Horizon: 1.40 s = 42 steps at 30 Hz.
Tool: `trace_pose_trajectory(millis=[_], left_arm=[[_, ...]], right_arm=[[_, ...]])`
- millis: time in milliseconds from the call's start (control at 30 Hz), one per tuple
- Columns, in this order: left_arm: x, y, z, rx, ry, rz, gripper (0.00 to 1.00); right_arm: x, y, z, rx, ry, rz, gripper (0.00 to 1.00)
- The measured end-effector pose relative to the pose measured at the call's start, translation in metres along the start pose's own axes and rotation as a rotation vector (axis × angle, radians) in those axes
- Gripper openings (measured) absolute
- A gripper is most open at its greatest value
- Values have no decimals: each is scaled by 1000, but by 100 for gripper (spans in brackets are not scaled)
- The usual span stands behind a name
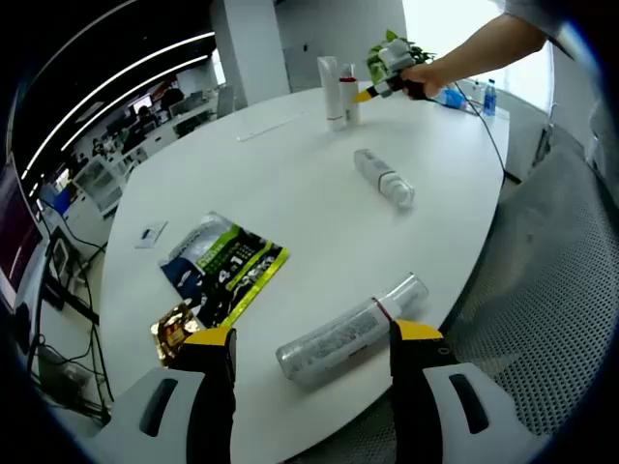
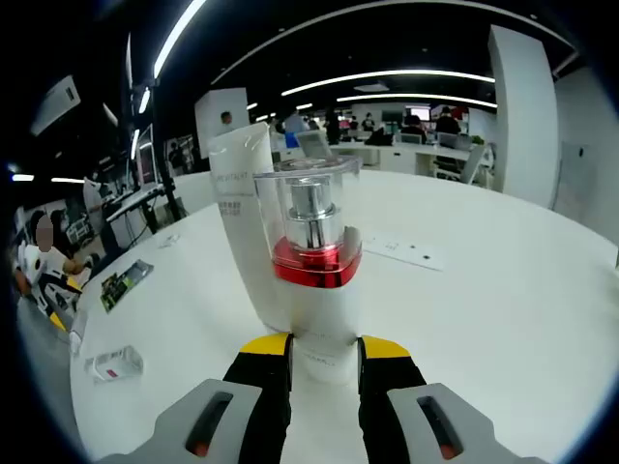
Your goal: Arrange the skincare products in the storage area until every visible bottle or jar stands upright without overlapping.
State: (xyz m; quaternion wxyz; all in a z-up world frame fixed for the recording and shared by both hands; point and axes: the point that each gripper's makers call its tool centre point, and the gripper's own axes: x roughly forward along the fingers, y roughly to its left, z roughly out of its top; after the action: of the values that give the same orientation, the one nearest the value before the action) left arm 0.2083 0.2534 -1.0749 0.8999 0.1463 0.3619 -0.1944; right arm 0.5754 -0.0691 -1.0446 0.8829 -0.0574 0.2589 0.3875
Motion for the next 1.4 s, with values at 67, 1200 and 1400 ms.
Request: trace_pose_trajectory(millis=[67, 1200, 1400], left_arm=[[0, 0, 1, -1, -2, 0, 60], [-1, 0, 3, 0, -13, 1, 60], [-1, 0, 4, 5, -21, 2, 60]], right_arm=[[2, 0, 1, 5, -3, -6, 20], [-9, 12, -8, 171, -16, -29, 17], [-24, 31, -23, 209, 14, -24, 23]])
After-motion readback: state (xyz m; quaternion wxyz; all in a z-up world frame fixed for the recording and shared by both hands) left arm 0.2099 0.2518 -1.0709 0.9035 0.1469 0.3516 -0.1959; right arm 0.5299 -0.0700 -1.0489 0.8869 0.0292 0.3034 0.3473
